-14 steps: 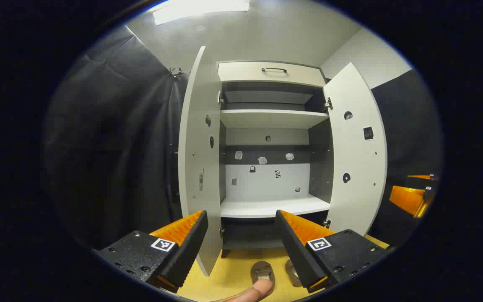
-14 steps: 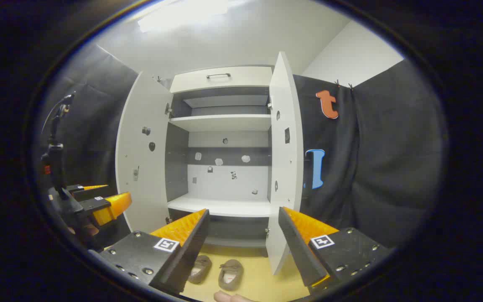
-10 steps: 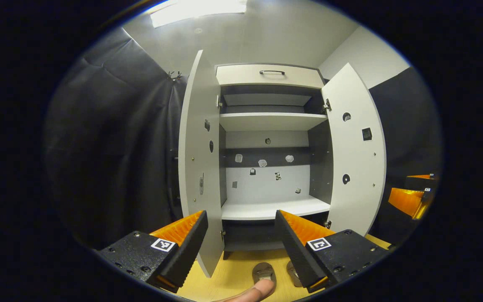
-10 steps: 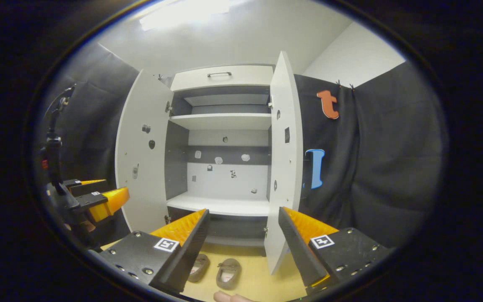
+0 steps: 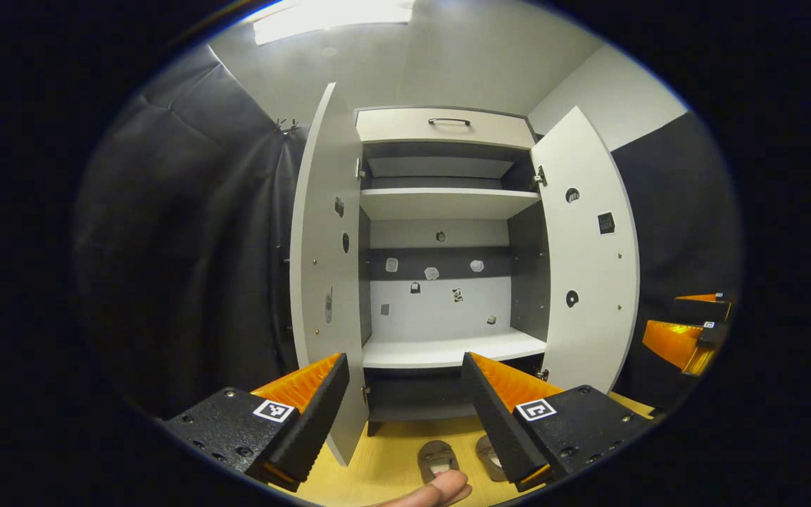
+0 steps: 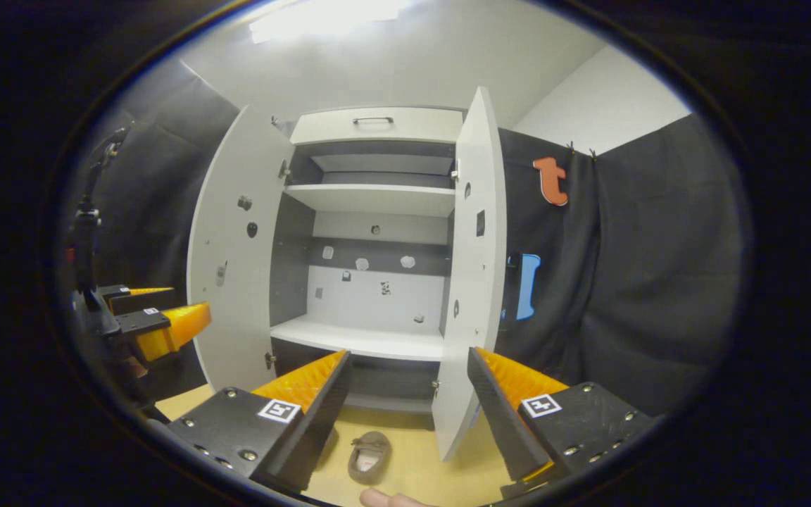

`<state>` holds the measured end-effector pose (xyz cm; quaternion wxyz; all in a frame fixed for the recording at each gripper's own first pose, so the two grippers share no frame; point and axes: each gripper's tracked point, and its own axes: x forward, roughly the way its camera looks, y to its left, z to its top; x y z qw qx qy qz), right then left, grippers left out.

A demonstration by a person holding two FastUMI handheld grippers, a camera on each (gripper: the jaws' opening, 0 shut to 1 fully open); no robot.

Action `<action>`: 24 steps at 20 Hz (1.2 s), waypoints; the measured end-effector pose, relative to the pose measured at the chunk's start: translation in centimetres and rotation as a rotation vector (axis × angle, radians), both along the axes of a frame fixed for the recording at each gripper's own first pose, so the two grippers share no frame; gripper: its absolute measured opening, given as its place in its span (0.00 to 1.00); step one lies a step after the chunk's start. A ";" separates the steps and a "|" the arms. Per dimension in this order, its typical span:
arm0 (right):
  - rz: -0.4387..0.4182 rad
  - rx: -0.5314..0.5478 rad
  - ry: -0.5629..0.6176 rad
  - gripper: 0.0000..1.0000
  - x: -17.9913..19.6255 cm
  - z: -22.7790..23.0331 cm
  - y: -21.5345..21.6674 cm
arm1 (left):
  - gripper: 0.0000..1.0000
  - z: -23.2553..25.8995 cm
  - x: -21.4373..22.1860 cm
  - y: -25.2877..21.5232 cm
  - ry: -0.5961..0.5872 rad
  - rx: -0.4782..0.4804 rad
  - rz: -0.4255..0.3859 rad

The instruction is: Grab one shoe with the right hand and put it into the shoe cabinet, grab the other shoe with the left hand and put it into the shoe cabinet; then close the right door with the right hand and the left door with the left hand.

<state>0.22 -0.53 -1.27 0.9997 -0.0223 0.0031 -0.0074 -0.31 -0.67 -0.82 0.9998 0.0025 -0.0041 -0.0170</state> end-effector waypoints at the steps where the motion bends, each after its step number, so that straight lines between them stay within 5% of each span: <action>1: -0.001 0.007 0.001 0.94 0.1 -0.1 0.0 | 0.99 -0.1 0.0 0.1 0.000 -0.001 -0.001; 7: 0.024 0.030 0.032 0.98 1.3 -2.6 1.2 | 0.98 -0.8 -1.0 0.9 -0.016 -0.005 0.004; 12: 0.029 0.007 0.087 0.98 3.1 -7.3 2.4 | 0.98 -1.5 -2.6 -0.5 -0.040 -0.037 -0.075; 20: 0.044 -0.009 0.284 0.99 7.3 -20.8 4.2 | 0.98 -3.2 -2.7 -0.2 -0.053 -0.042 -0.058; 24: 0.054 -0.016 0.368 0.98 9.0 -27.3 5.0 | 0.99 -4.9 -3.6 -2.2 -0.059 -0.034 -0.121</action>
